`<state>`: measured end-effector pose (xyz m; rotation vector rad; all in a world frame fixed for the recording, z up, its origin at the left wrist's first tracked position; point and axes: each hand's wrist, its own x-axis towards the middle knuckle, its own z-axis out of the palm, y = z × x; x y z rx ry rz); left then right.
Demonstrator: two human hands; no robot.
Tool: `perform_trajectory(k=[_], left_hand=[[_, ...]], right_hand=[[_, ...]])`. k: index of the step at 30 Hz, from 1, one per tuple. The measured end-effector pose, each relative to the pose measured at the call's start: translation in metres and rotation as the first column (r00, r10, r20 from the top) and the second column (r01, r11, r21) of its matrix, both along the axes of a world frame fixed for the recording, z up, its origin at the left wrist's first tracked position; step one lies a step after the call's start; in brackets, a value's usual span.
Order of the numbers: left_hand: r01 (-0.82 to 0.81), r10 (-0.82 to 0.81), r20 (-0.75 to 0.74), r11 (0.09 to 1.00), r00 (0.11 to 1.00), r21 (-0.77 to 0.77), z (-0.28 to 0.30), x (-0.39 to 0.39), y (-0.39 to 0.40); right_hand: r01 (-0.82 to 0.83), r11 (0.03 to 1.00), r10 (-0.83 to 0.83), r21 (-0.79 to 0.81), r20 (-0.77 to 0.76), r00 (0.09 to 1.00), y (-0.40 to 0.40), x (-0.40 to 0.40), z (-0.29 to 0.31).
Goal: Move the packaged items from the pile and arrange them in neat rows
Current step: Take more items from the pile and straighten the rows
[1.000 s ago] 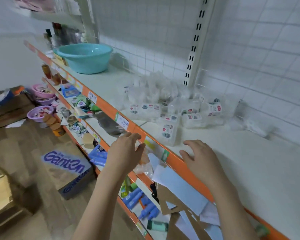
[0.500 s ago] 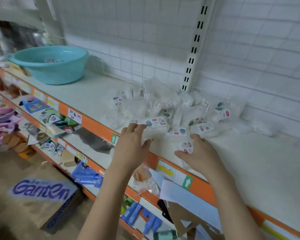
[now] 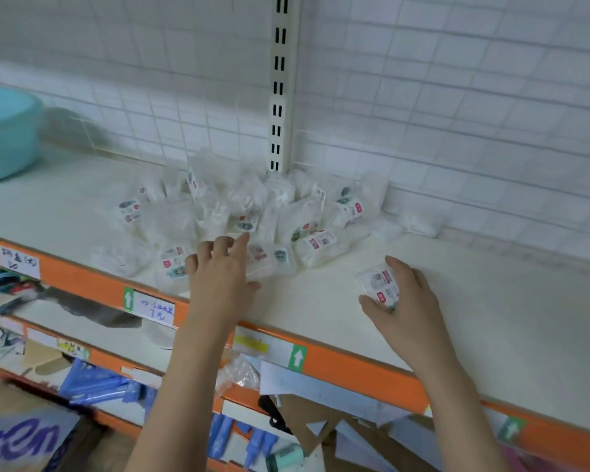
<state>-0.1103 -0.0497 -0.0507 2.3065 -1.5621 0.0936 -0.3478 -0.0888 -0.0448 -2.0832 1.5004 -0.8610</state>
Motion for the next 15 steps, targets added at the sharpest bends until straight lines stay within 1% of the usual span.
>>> perform_trajectory(k=[2,4,6,7,10,12,15], left_hand=[[0.003,-0.004,-0.036,1.000,0.999,-0.012,0.005,-0.019,0.001],[0.027,-0.032,-0.078,0.998,0.996,-0.057,0.009,-0.046,0.002],[0.084,-0.101,-0.132,0.988,0.986,-0.133,0.013,-0.081,0.000],[0.122,-0.150,-0.164,0.978,0.975,-0.171,0.015,-0.101,-0.003],[0.207,-0.264,-0.261,0.951,0.929,-0.228,0.015,-0.176,-0.010],[0.252,-0.320,-0.315,0.938,0.894,-0.238,0.011,-0.235,-0.011],[0.296,-0.375,-0.358,0.920,0.855,-0.257,0.005,-0.319,-0.007]], right_hand=[[0.016,1.000,-0.016,-0.020,0.010,1.000,0.000,-0.017,0.000],[0.045,0.999,-0.044,-0.018,0.041,0.998,-0.001,-0.042,0.002],[0.090,0.996,-0.089,-0.007,0.063,0.994,-0.003,-0.075,0.003],[0.103,0.994,-0.101,-0.028,0.053,0.993,-0.003,-0.094,0.003],[0.094,0.990,-0.093,-0.104,0.019,0.995,-0.001,-0.164,0.003],[0.081,0.990,-0.080,-0.117,0.012,0.997,0.004,-0.219,0.003],[0.115,0.984,-0.114,-0.137,0.018,0.993,0.009,-0.294,0.002]])
